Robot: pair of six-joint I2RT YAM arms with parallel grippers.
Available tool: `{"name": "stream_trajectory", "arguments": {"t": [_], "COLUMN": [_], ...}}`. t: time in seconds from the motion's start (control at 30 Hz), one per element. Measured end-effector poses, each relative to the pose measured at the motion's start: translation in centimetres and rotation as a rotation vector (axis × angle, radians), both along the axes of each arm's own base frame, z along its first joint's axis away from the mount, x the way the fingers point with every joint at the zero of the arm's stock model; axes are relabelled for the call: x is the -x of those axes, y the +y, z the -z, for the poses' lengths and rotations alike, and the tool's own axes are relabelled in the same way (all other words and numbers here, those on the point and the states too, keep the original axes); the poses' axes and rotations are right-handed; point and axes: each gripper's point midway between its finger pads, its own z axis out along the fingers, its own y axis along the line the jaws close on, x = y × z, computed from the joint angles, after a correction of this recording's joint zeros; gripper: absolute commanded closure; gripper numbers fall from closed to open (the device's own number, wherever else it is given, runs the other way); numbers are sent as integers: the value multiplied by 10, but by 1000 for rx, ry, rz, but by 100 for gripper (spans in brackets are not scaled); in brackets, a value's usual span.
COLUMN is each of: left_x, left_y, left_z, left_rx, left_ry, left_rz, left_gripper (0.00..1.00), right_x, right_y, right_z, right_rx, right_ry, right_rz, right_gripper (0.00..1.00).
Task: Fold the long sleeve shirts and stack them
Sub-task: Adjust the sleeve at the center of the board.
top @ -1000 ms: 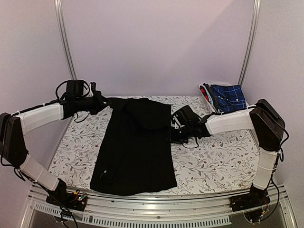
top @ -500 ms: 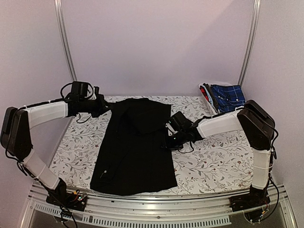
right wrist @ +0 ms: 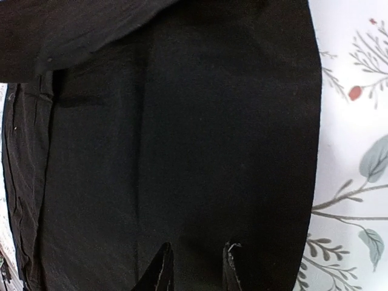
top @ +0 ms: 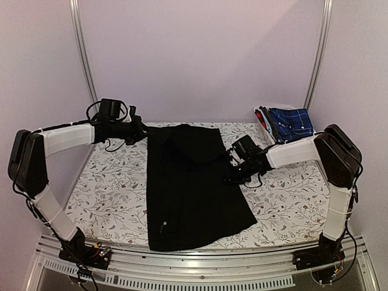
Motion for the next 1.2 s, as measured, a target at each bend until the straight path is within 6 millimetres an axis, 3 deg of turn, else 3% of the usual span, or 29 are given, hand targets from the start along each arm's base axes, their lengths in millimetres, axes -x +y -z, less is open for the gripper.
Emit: {"name": "stream_trajectory", "arguments": {"t": [0.13,0.27,0.4,0.63,0.73,0.97,1.2], "left_x": [-12,-19,-20,-22,-22,-24,-29], "left_y": [-4,-7,-10,-15,-18,-21,-24], "left_z": [-16,-33,-45,-50,-52,-52,-59], "left_rx": [2,5,11,15,17,19,24], "left_ry": [-40,-80,-108,-115,-116,-116,-130], "left_rz": [6,18,39,69,77,86,93], "left_gripper": [100,100,100,100,100,100,100], "right_x": [7,30,63,139,160,172,180], "right_y": [-15,-38,-62,-105,-116,-120,-113], "right_z": [-4,-16,-25,-5,-5,-14,0], "right_rx": [55,96,116,200,208,177,208], "right_ry": [12,27,44,171,203,211,242], "right_rz": [9,21,46,88,112,152,131], "right_gripper": [64,65,66,70,70,73,74]}}
